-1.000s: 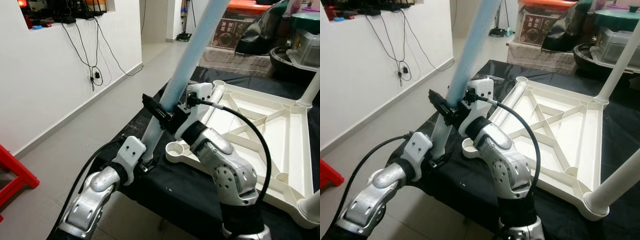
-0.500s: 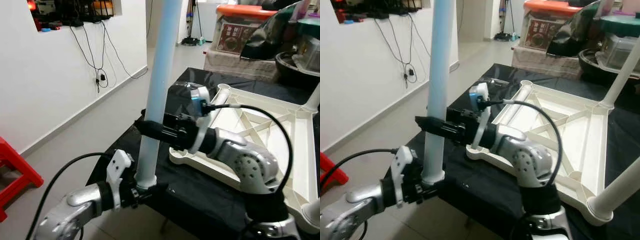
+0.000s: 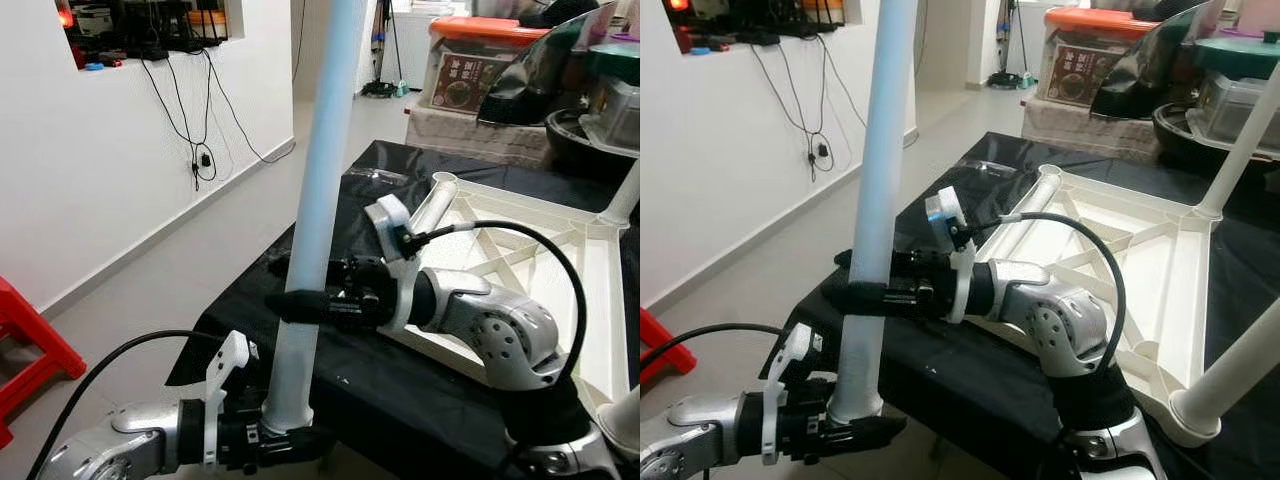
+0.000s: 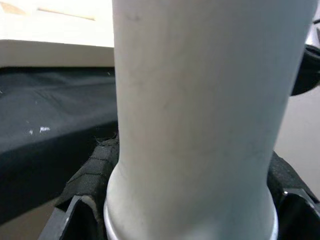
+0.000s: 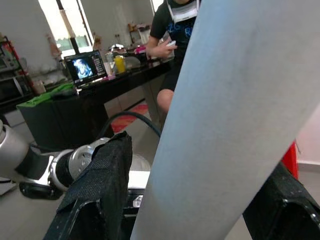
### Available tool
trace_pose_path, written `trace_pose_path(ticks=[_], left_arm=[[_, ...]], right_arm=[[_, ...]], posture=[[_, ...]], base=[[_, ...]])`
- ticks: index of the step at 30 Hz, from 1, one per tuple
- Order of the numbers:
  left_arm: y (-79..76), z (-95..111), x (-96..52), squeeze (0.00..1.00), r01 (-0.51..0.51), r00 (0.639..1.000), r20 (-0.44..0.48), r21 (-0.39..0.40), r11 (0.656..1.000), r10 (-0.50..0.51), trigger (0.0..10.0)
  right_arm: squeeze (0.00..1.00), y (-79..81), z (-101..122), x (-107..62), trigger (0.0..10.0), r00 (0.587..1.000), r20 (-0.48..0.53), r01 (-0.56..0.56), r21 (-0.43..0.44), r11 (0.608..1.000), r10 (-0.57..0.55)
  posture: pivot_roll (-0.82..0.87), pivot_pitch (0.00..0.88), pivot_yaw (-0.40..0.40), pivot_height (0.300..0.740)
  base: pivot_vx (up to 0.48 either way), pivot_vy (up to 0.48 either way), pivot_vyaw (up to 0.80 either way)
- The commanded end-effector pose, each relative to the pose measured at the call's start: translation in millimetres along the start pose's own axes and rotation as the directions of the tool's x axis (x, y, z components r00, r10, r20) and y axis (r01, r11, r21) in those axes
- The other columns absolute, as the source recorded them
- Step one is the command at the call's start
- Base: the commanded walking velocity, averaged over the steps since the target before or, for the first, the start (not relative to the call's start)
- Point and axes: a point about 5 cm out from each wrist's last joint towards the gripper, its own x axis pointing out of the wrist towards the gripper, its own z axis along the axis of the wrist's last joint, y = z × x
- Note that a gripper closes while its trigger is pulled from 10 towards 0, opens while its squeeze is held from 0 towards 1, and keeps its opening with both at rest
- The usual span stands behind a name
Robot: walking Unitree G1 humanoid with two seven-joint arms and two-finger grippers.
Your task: Building children table
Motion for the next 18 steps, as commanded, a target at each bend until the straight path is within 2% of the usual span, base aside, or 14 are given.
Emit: trace_pose_path(ticks=[1,3,10,14,18], left_arm=[[3.7,-1.5,-5.6,0.0,-0.023,0.999,-0.029,-0.005,1.0,0.022,10.0],[3.7,-1.5,-5.6,0.0,-0.023,0.999,-0.029,-0.005,1.0,0.022,10.0],[16.0,2.4,-7.0,0.0,-0.056,0.994,-0.084,0.098,0.994,0.064,10.0],[23.3,16.3,-2.3,0.0,-0.08,0.995,-0.041,0.13,0.988,0.086,10.0],[23.6,19.5,0.5,0.0,-0.075,0.997,-0.026,0.131,0.989,0.079,10.0]], right_arm=[[0.0,2.9,-5.5,4.9,10.0,0.999,-0.035,-0.036,0.026,0.999,0.036],[0.0,2.9,-5.5,4.9,10.0,0.999,-0.035,-0.036,0.026,0.999,0.036],[0.0,3.3,-9.9,8.9,10.0,0.999,-0.028,-0.027,0.07,0.997,0.029],[0.0,4.6,-7.8,13.2,10.0,1.0,0.001,-0.028,0.092,0.995,0.028],[0.0,5.6,-5.8,15.6,10.0,0.999,0.015,-0.035,0.098,0.995,0.034]], posture=[[0.07,0.0,-0.006,0.74],[0.07,0.0,-0.006,0.74],[0.07,0.0,-0.008,0.74],[0.07,0.002,-0.009,0.74],[0.07,0.003,-0.008,0.74]], base=[[0.0,0.0,0.0],[0.0,0.0,0.0],[0.0,0.0,0.0],[0.0,0.0,0.0],[0.0,0.0,0.0]])
